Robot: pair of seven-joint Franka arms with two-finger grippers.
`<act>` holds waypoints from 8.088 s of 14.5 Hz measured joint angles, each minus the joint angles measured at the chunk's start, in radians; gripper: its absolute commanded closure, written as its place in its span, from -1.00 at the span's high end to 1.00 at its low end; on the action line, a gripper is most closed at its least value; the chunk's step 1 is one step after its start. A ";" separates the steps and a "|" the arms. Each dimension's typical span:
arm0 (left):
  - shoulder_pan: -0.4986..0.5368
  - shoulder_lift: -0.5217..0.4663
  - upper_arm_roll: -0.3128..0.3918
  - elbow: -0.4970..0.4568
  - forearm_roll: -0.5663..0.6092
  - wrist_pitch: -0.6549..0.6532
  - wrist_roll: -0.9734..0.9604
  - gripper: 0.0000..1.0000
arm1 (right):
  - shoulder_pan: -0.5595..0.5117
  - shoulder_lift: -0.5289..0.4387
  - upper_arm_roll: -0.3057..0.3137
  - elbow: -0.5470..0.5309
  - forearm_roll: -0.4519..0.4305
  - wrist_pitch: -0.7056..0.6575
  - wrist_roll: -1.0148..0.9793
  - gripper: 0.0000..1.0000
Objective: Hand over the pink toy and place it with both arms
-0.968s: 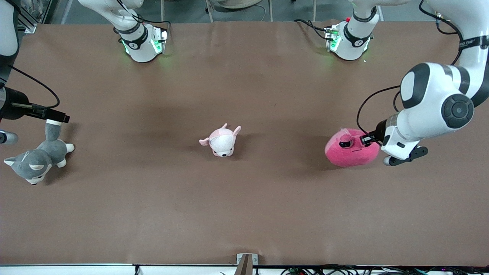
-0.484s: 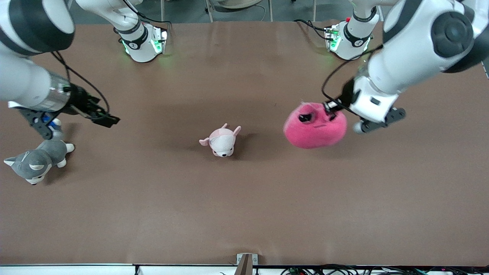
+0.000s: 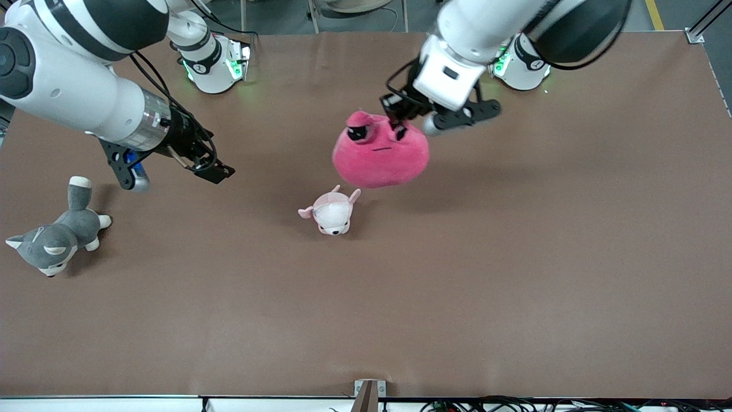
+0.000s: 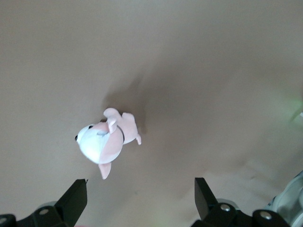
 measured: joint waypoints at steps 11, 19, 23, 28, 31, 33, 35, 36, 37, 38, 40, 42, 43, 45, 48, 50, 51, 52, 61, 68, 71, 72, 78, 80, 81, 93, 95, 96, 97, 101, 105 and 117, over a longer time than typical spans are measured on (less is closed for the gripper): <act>-0.129 0.060 0.002 0.004 0.000 0.097 -0.076 -0.84 | 0.191 -0.001 0.001 0.008 0.049 0.116 0.329 0.89; -0.129 0.062 0.003 0.009 0.000 0.098 -0.076 -0.84 | 0.244 -0.006 0.001 0.009 0.058 0.116 0.339 -0.40; -0.129 0.062 0.005 0.009 0.000 0.098 -0.076 -0.84 | 0.244 -0.016 -0.006 0.009 0.102 0.116 0.339 -0.98; -0.129 0.062 0.005 0.009 0.000 0.098 -0.076 -0.84 | 0.244 -0.021 -0.010 0.009 0.106 0.116 0.339 -0.99; -0.129 0.062 0.005 0.009 0.000 0.098 -0.076 0.12 | 0.244 -0.021 -0.013 0.009 0.107 0.116 0.339 -0.99; -0.129 0.062 0.005 0.010 0.000 0.099 -0.076 1.00 | 0.241 -0.021 -0.019 0.009 0.107 0.116 0.335 -0.99; -0.128 0.062 0.005 0.016 0.000 0.100 -0.076 1.00 | 0.221 -0.022 -0.028 0.009 0.107 0.100 0.292 -0.99; -0.127 0.061 0.006 0.020 0.000 0.100 -0.076 1.00 | 0.201 -0.022 -0.032 0.008 0.106 0.083 0.257 -0.99; -0.124 0.059 0.006 0.023 0.000 0.100 -0.076 1.00 | 0.169 -0.022 -0.035 0.007 0.106 0.062 0.210 -0.99; -0.120 0.056 0.008 0.026 0.001 0.099 -0.076 1.00 | 0.132 -0.022 -0.037 0.004 0.106 0.038 0.154 -0.99; -0.108 0.033 0.029 0.033 0.024 0.076 -0.071 1.00 | 0.046 -0.022 -0.041 -0.018 0.106 0.009 0.016 -0.99; -0.075 -0.002 0.044 0.039 0.087 -0.008 -0.033 1.00 | -0.037 -0.021 -0.045 -0.076 0.105 0.006 -0.131 -0.99; -0.049 -0.021 0.047 0.040 0.113 -0.054 0.002 1.00 | -0.074 -0.020 -0.046 -0.115 0.105 0.015 -0.196 -0.98; 0.029 -0.065 0.050 0.041 0.133 -0.132 0.115 1.00 | -0.127 -0.017 -0.048 -0.205 0.103 0.063 -0.305 -0.98; 0.180 -0.121 0.054 0.042 0.136 -0.289 0.357 1.00 | -0.161 -0.014 -0.048 -0.353 0.103 0.166 -0.430 -0.98; 0.276 -0.139 0.057 0.042 0.137 -0.362 0.523 1.00 | -0.172 -0.014 -0.047 -0.427 0.102 0.220 -0.485 -0.97; 0.322 -0.147 0.058 0.042 0.137 -0.385 0.590 1.00 | -0.181 -0.014 -0.047 -0.458 0.102 0.235 -0.515 -0.97; 0.368 -0.153 0.058 0.041 0.137 -0.405 0.649 1.00 | -0.192 -0.014 -0.047 -0.487 0.102 0.249 -0.542 -0.97; 0.632 -0.196 0.057 -0.062 0.137 -0.447 0.990 1.00 | -0.264 -0.014 -0.047 -0.672 0.102 0.428 -0.732 1.00; 0.657 -0.331 0.091 -0.230 0.106 -0.348 1.075 1.00 | -0.316 -0.016 -0.047 -0.556 -0.034 0.458 -1.060 1.00; 0.661 -0.332 0.103 -0.230 0.104 -0.337 1.083 1.00 | -0.336 -0.016 -0.047 -0.457 -0.128 0.455 -1.261 1.00; 0.661 -0.332 0.104 -0.229 0.104 -0.333 1.083 1.00 | -0.339 -0.016 -0.047 -0.427 -0.165 0.453 -1.308 1.00; 0.661 -0.296 0.104 -0.172 0.105 -0.327 1.083 1.00 | -0.340 -0.012 -0.046 -0.238 -0.280 0.298 -1.363 1.00; 0.663 -0.279 0.106 -0.159 0.109 -0.327 1.083 1.00 | -0.342 -0.008 -0.046 -0.154 -0.283 0.200 -1.363 1.00; 0.663 -0.274 0.106 -0.156 0.110 -0.327 1.083 1.00 | -0.345 -0.007 -0.046 -0.120 -0.283 0.169 -1.363 1.00; 0.617 -0.261 0.159 -0.151 0.110 -0.327 1.083 1.00 | -0.383 0.012 -0.036 -0.037 -0.283 0.039 -1.393 1.00; 0.472 -0.260 0.306 -0.151 0.110 -0.327 1.083 1.00 | -0.381 0.008 -0.030 -0.027 -0.283 -0.003 -1.395 1.00; 0.388 -0.260 0.390 -0.150 0.110 -0.327 1.083 1.00 | -0.379 0.003 -0.028 -0.025 -0.284 -0.016 -1.397 1.00; 0.309 -0.260 0.470 -0.150 0.110 -0.327 1.083 1.00 | -0.375 -0.007 -0.026 -0.025 -0.286 -0.025 -1.398 1.00; 0.172 -0.260 0.608 -0.149 0.110 -0.327 1.083 1.00 | -0.369 -0.088 -0.025 -0.063 -0.295 -0.039 -1.398 1.00; 0.172 -0.260 0.610 -0.149 0.110 -0.327 1.083 1.00 | -0.369 -0.166 -0.025 -0.123 -0.296 -0.038 -1.398 1.00; 0.197 -0.259 0.590 -0.146 0.110 -0.327 1.083 1.00 | -0.347 -0.280 -0.014 -0.204 -0.296 -0.040 -1.400 1.00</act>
